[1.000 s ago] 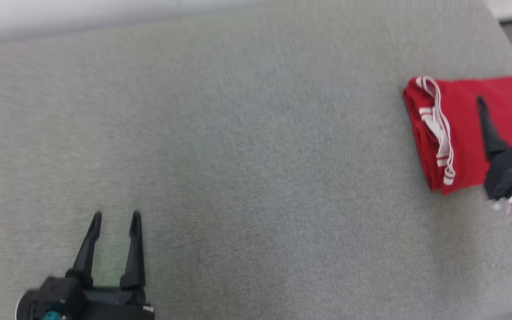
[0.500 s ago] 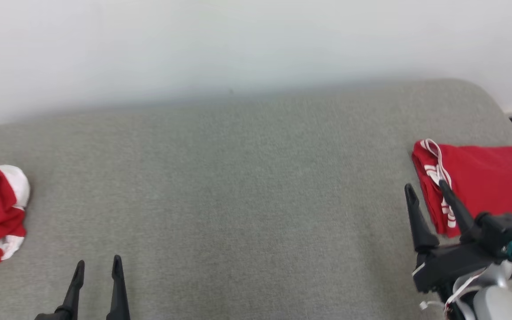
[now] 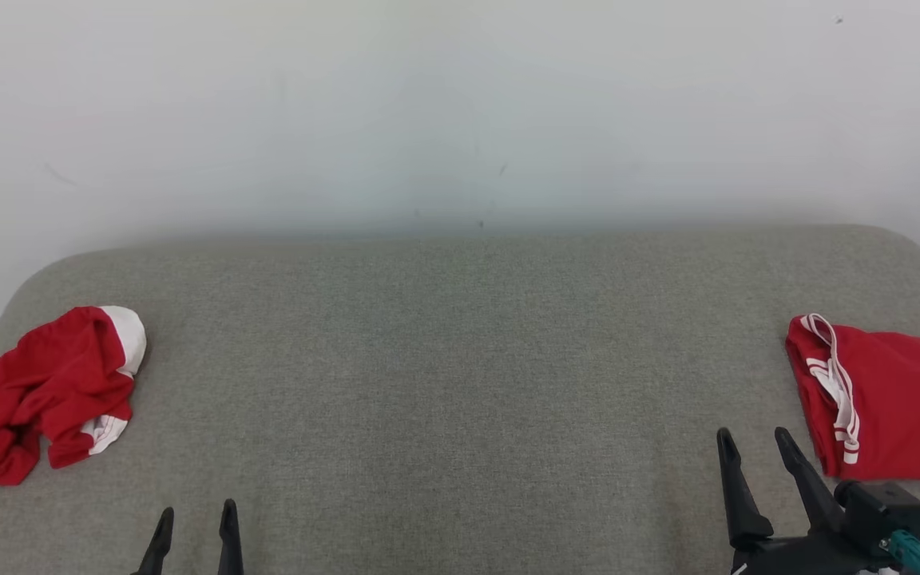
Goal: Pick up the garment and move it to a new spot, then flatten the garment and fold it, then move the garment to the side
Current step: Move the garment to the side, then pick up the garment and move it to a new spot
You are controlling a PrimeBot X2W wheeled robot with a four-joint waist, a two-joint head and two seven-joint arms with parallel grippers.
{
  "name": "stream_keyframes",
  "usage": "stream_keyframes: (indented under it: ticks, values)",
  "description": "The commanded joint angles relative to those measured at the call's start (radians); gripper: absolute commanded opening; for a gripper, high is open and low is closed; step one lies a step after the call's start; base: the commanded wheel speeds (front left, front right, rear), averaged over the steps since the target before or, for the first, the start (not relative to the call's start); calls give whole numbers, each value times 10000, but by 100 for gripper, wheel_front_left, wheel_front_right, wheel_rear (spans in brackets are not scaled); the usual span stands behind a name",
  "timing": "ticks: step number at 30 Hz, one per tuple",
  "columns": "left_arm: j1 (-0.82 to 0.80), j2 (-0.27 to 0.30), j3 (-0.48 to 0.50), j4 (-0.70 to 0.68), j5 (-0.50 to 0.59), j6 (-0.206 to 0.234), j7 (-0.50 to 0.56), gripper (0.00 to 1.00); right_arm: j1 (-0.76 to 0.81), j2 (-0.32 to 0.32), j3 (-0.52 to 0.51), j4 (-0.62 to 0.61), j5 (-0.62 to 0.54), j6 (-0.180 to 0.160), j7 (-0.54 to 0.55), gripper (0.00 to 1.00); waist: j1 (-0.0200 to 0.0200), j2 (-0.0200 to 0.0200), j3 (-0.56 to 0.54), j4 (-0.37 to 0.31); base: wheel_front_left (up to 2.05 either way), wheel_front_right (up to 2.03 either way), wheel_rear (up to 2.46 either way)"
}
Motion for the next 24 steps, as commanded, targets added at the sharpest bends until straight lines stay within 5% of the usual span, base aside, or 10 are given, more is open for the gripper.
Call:
stream_keyframes:
  ticks: [1, 24]
  values:
    - [-69, 30, -61, 94, -36, -63, -29, 100, 168, 55, -70, -62, -90, -23, -16, 100, 2, 2, -103, 98, 0, 0, 0]
    - [-426, 151, -562, 534, -283, -58, -1, 100, 695, 404, -668, -211, -111, -24, 123, 100, 2, 2, -19, 61, 0, 0, 0]
